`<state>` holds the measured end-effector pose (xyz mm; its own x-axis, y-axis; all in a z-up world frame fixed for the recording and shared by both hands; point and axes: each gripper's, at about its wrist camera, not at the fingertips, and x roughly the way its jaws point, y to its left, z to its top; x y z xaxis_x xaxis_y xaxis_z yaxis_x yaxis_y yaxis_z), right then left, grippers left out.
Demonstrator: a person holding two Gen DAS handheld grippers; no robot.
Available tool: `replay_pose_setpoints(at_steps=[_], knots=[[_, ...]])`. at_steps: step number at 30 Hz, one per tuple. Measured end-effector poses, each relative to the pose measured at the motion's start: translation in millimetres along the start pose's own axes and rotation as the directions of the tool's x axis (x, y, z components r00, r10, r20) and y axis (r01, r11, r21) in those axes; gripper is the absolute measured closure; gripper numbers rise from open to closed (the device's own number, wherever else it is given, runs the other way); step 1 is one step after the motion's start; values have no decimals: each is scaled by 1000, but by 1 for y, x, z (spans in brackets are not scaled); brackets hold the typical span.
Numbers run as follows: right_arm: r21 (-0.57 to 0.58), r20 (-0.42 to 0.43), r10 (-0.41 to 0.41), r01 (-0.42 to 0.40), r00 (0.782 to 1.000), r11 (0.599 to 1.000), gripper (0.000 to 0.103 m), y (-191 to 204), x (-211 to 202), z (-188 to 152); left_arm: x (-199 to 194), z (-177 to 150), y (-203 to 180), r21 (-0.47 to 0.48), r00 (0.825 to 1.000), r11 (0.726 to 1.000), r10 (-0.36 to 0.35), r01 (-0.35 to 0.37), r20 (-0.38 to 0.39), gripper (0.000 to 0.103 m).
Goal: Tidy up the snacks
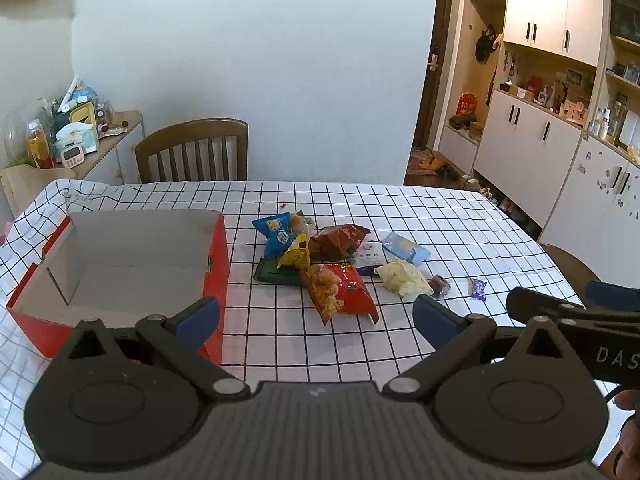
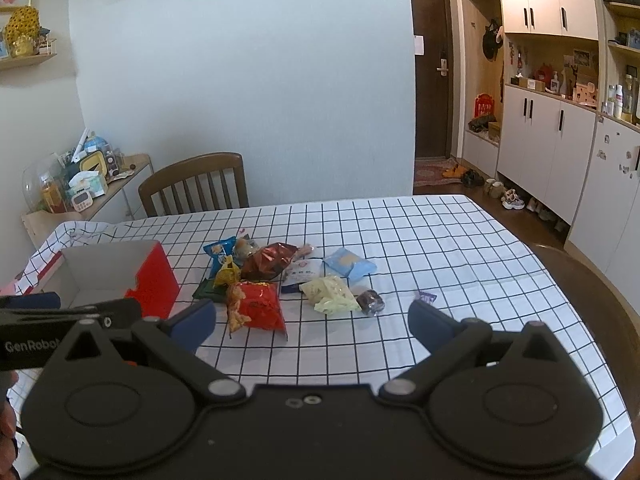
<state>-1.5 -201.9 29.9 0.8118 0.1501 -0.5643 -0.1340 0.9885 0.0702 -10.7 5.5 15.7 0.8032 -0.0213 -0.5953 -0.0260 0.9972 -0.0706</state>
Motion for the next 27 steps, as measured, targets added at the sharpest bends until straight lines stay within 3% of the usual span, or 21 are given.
replay_pose_setpoints(at_steps=[27], knots=[[1,20,-14,14,1000,1000,0,6,-8,-1,-5,-1,1,9,1000,1000,-7,7,23,0]])
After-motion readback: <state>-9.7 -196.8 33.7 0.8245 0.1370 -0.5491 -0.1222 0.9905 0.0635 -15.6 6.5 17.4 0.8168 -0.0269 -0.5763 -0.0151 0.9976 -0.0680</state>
